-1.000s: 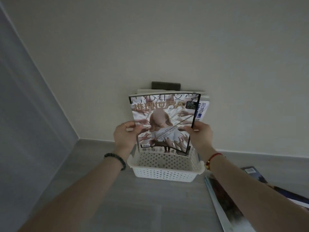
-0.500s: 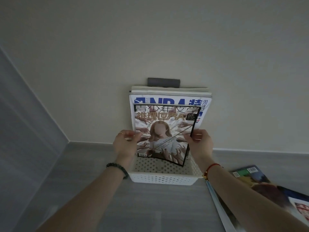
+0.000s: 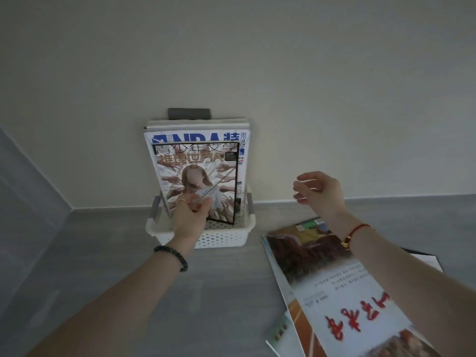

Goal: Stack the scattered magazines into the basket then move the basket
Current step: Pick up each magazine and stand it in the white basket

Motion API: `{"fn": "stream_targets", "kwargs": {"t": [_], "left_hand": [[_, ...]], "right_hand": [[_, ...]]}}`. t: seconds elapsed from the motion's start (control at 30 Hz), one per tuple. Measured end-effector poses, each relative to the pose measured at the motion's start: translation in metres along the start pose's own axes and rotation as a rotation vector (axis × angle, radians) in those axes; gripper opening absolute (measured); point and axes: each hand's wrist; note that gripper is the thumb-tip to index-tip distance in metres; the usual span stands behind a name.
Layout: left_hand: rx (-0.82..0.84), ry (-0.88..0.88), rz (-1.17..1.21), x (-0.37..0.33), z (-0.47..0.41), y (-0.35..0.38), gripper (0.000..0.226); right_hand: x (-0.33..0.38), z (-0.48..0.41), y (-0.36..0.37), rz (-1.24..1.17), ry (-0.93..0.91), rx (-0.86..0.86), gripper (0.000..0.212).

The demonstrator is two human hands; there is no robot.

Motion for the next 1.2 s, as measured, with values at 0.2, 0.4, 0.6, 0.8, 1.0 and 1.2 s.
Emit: {"fn": "stream_targets", "kwargs": {"t": [0.2,0.4,0.6,0.8,1.0,1.2], "left_hand": [[0.103,-0.051,0.060,-0.002,0.068,0.055,0.038],[0.164,-0.146,0.007,0.008,0.129,0.100,0.050],[0.236,-0.211,-0.011,0.025,0.184,0.132,0.049],[0.267,-0.173,-0.074,0.030,0.208,0.150,0.041],[0.328,0.039,-0.177,0.001,0.206,0.149,0.040],[0.310,0.491,-0.420,-0.064,0.185,0.138,0.067]], "right_hand": [[-0.023,0.020,-0.093,-0.009,0.068,-0.016,0.012],[-0.088,0.038,-0.158,0.071,0.265,0.008,0.032],[-0.173,0.070,-0.182,0.372,0.501,0.095,0.064],[-0.193,0.075,-0.185,0.315,0.468,0.213,0.030],[-0.148,0.062,-0.192,0.371,0.101,0.037,0.009],[-0.047,0.058,-0.204,0.266,-0.247,0.031,0.008]]}}
Point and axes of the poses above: each hand's wrist, its own z-axis away from the middle knuckle, its own y-axis out of the palm, x = y × z, and after that the axes turned 8 degrees about y, right-handed
